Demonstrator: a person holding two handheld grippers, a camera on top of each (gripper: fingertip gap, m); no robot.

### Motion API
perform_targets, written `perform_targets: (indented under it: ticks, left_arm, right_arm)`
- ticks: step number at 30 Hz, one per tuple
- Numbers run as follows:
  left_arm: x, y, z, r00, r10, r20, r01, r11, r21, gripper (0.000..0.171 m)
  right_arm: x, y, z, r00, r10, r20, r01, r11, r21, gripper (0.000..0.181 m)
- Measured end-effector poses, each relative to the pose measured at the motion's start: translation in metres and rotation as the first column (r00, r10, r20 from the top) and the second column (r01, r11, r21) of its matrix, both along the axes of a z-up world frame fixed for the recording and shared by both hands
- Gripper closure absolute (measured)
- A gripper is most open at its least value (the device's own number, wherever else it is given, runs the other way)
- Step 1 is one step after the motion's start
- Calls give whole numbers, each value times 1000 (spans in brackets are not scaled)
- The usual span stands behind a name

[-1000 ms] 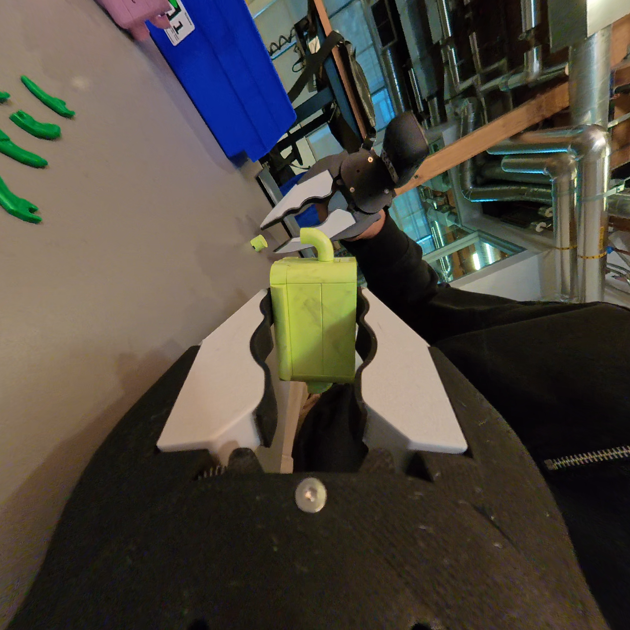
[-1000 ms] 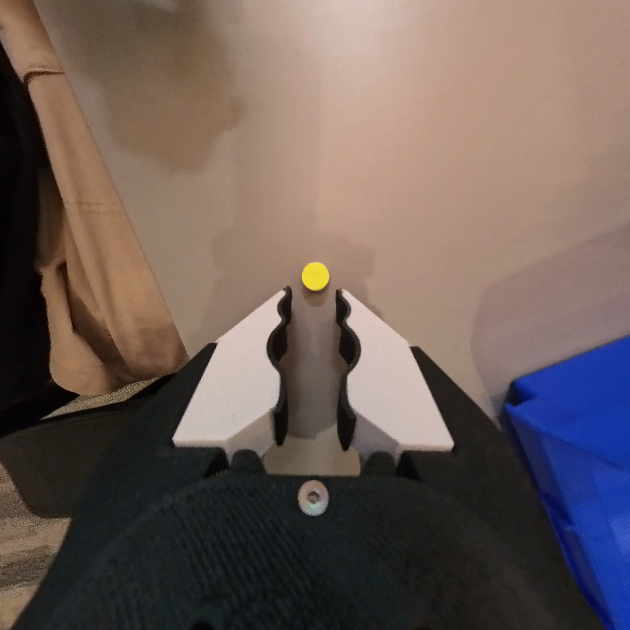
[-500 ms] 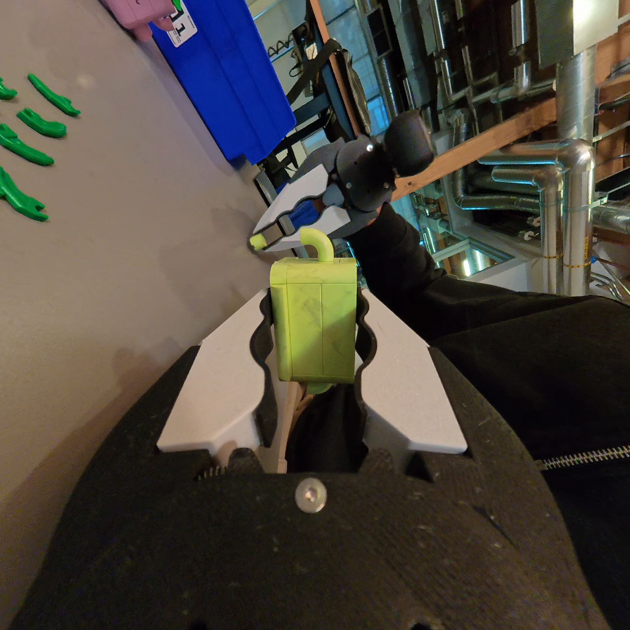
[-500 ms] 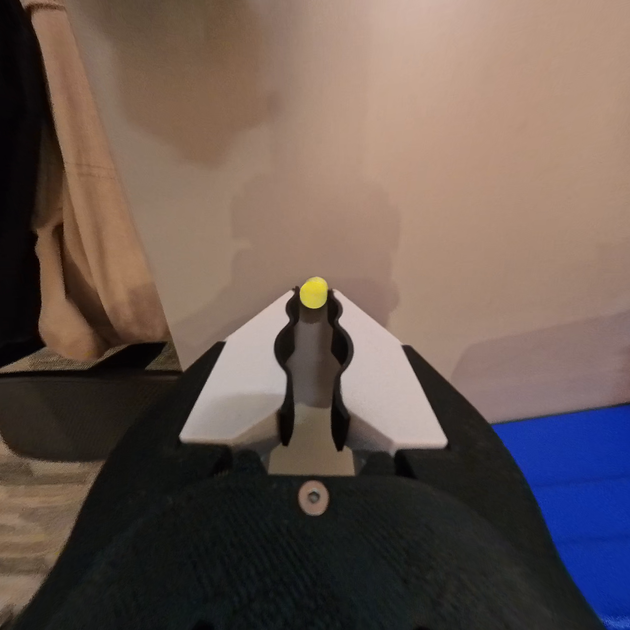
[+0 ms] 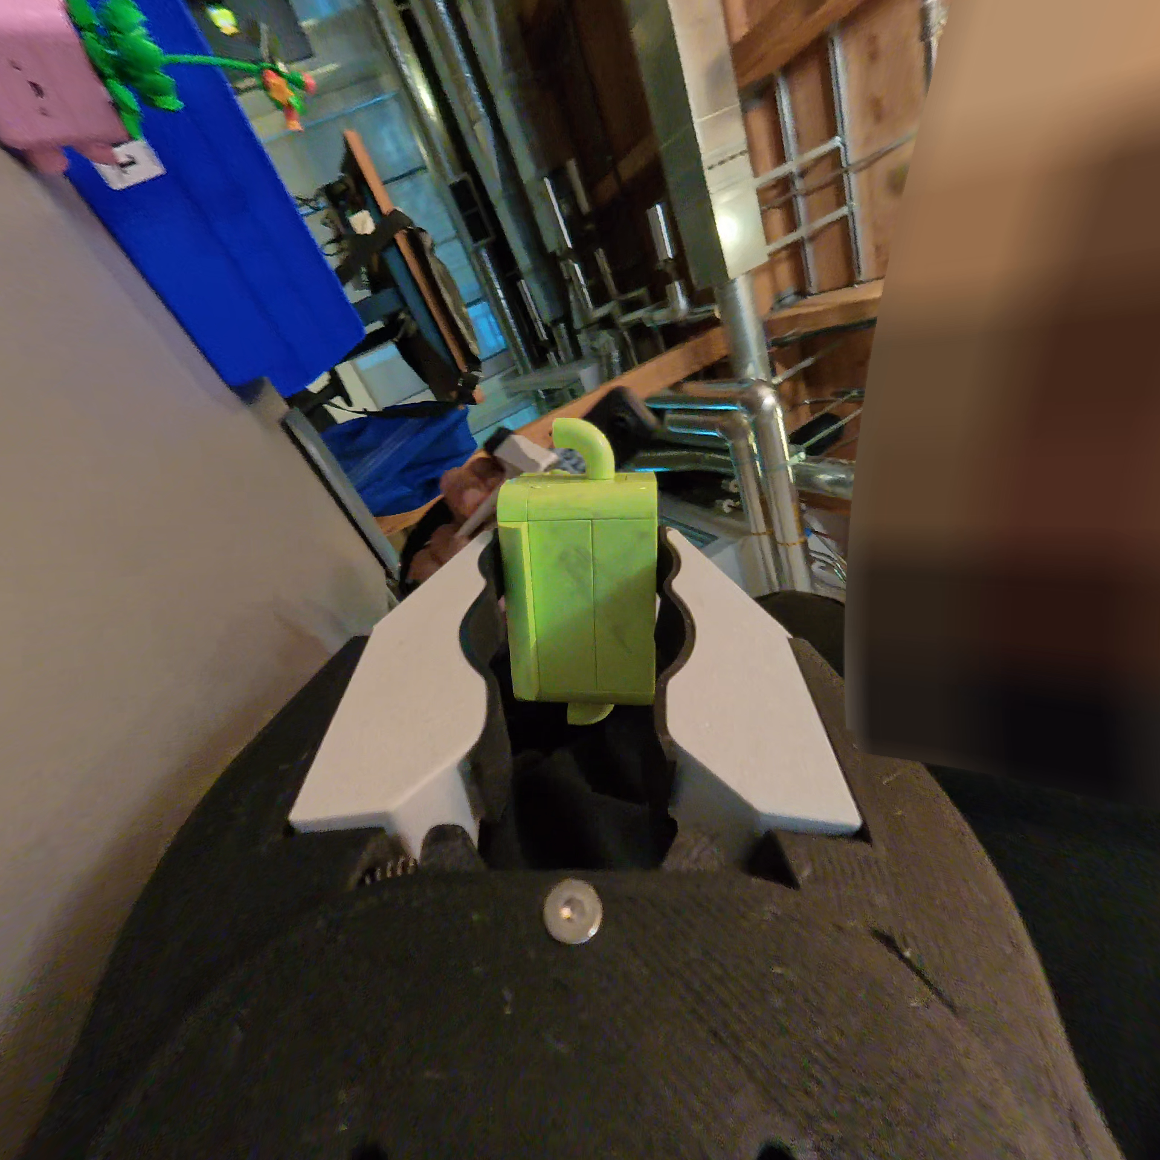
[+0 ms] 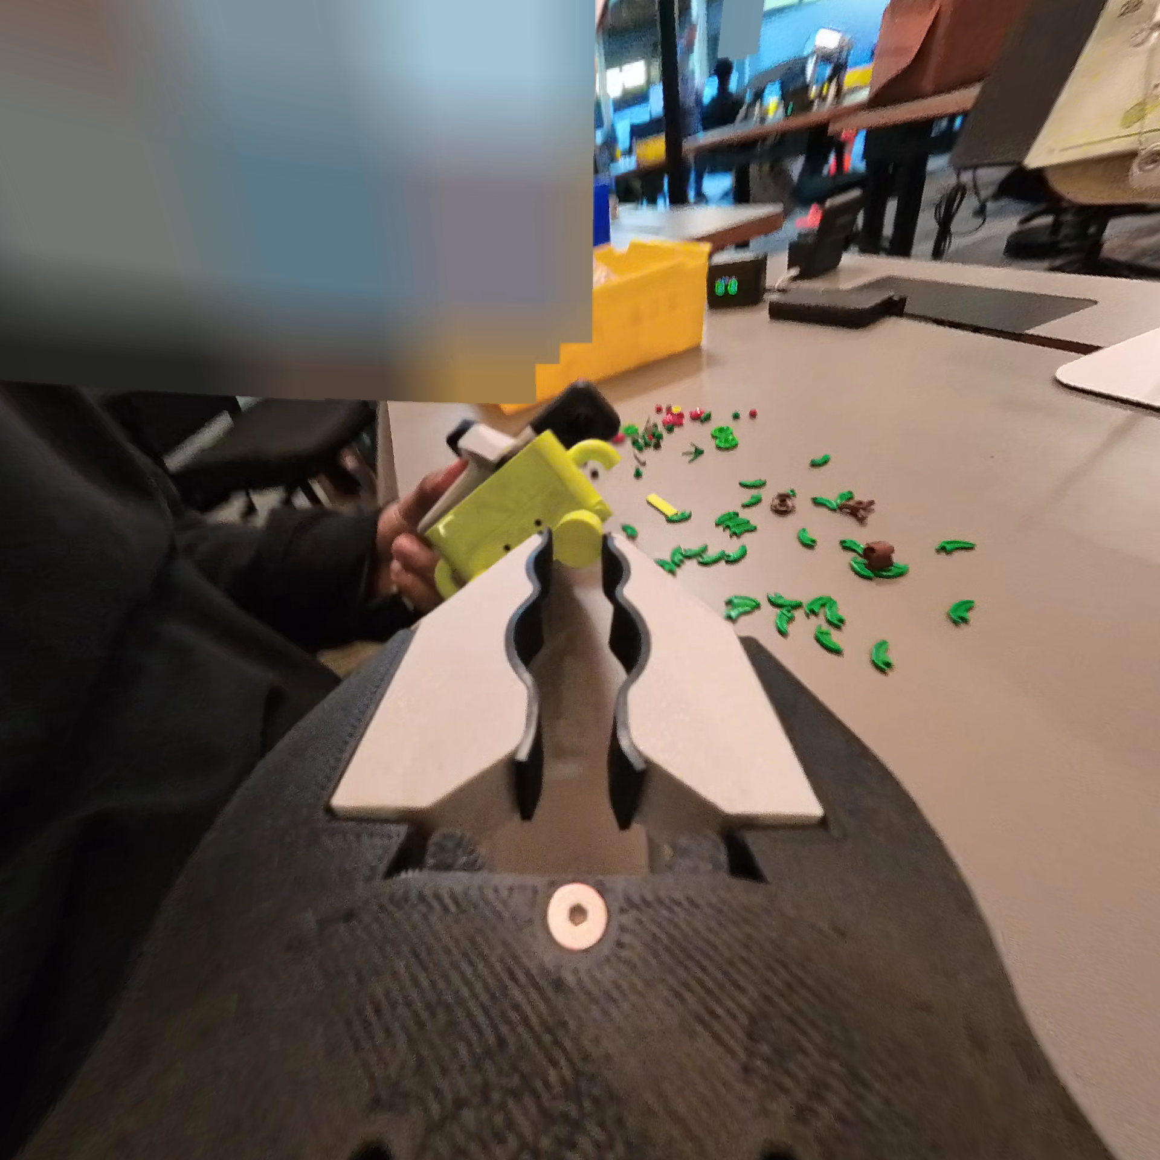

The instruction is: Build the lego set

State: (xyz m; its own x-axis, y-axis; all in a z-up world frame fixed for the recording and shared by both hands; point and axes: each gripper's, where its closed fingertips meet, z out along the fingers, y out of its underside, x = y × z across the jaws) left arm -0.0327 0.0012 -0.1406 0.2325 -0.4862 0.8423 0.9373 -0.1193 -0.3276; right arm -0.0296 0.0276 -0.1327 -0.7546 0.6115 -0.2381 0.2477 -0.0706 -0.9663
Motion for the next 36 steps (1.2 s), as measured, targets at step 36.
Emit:
perform_targets:
  ticks: [36]
  left_arm:
    - [32, 18, -3, 929, 57, -367, -78, 996, -42, 128]
  right_arm:
    - [16, 3, -7, 979, 167, 114, -100, 891, -443, 168]
